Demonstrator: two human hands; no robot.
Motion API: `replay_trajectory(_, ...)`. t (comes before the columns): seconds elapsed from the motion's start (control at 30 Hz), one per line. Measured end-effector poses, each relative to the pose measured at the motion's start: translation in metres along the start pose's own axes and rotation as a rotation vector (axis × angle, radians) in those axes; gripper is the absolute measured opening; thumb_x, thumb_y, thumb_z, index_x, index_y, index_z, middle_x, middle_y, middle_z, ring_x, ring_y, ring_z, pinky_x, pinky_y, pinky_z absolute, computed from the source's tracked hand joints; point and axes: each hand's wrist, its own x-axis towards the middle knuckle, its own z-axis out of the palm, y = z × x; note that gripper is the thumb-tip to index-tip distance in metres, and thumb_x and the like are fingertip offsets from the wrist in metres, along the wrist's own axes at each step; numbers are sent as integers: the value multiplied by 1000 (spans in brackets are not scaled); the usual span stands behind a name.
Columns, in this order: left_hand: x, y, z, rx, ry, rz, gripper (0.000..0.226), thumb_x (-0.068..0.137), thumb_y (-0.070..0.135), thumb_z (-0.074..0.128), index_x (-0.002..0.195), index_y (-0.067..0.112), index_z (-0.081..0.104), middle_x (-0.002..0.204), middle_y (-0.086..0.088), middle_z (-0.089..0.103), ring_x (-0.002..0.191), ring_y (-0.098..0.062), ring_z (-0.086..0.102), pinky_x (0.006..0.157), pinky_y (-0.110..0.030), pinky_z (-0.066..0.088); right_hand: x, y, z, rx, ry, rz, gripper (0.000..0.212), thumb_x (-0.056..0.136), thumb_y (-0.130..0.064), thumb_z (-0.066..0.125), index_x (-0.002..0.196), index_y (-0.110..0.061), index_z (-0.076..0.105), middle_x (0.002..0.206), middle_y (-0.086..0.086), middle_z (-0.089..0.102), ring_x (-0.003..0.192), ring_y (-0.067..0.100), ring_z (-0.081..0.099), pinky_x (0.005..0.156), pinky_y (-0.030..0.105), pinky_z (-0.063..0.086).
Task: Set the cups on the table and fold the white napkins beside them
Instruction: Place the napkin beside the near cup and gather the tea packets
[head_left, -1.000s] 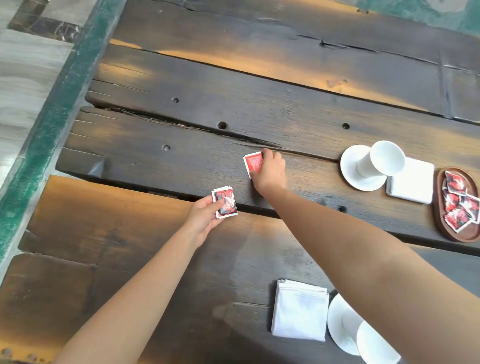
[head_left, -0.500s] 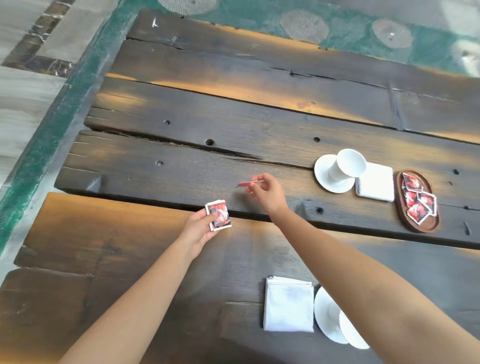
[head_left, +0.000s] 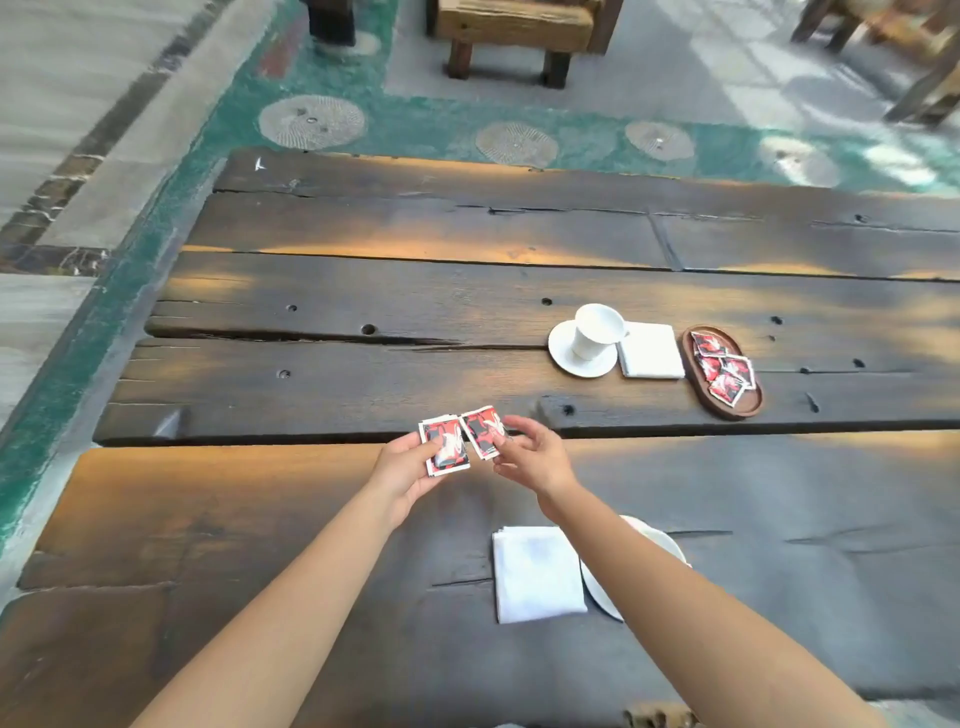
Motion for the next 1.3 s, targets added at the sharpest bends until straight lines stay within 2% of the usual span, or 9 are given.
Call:
replay_trajectory(0.2, -16, -20, 35, 90, -68, -18, 25, 94, 2, 49, 117, 3, 57, 81, -2, 69, 68, -10, 68, 65, -22, 55, -31, 10, -41, 53, 31, 58, 15, 90, -5, 61, 104, -8, 59, 83, 8, 63, 64, 15, 61, 63, 24, 57)
replay_trajectory(0.3, -21, -30, 56, 135, -105, -23, 28, 94, 3, 49, 121, 2, 56, 88, -4, 67, 72, -10, 66, 69, -22, 54, -39, 10, -65, 81, 23, 67, 12, 90, 0, 58, 92, -13, 57, 83, 7, 64, 64, 15, 64, 61, 23, 58)
replay_trajectory(0.47, -19, -46, 106, 161, -83, -31, 29, 94, 3, 50, 123, -1, 54, 90, -7, 66, 78, -15, 62, 75, -26, 51, -46, 4, -120, 96, 59, 50, 13, 91, 1, 57, 98, -9, 53, 95, 15, 62, 71, 21, 64, 62, 23, 57)
replay_trajectory(0.57, -21, -63, 146, 174, -98, -32, 30, 95, 1, 48, 125, -1, 52, 103, -14, 65, 81, -18, 62, 85, -34, 50, -47, 1, -160, 105, 90, 64, 11, 91, 0, 57, 94, -10, 53, 97, 16, 63, 72, 21, 65, 59, 22, 57)
replay_trajectory(0.67, -18, -79, 189, 163, -114, -42, 31, 95, 0, 47, 126, 1, 51, 111, -16, 61, 80, -18, 61, 78, -31, 51, -45, -3, -205, 110, 156, 108, 7, 91, -5, 58, 93, -11, 55, 101, 14, 64, 78, 24, 65, 64, 26, 57)
replay_trajectory(0.83, -5, -99, 257, 137, -111, -79, 34, 94, -2, 47, 128, -2, 49, 101, -15, 63, 75, -17, 61, 67, -25, 54, -35, -12, -280, 115, 226, 149, 7, 92, -14, 57, 86, -17, 56, 93, 5, 67, 80, 20, 66, 64, 24, 55)
replay_trajectory(1.0, 27, -115, 320, 98, -49, -105, 36, 91, -3, 52, 127, -6, 49, 91, -12, 63, 75, -19, 61, 76, -32, 52, -12, -22, -344, 109, 286, 137, 10, 92, -13, 58, 84, -18, 55, 82, -1, 65, 68, 12, 65, 66, 24, 51)
replay_trajectory(1.1, 47, -118, 357, 133, -16, -99, 32, 91, -3, 52, 123, -5, 52, 85, -9, 64, 71, -16, 61, 59, -24, 56, 8, -31, -377, 100, 314, 126, 3, 92, -12, 58, 91, -13, 56, 82, 0, 62, 64, 10, 63, 65, 23, 49)
replay_trajectory(1.3, 96, -116, 412, 238, 49, -74, 37, 88, 2, 61, 123, 0, 52, 106, -14, 63, 77, -17, 62, 71, -26, 51, 68, -46, -422, -10, 331, 86, 7, 89, -6, 61, 86, -10, 57, 76, 6, 60, 60, 12, 56, 50, 15, 43)
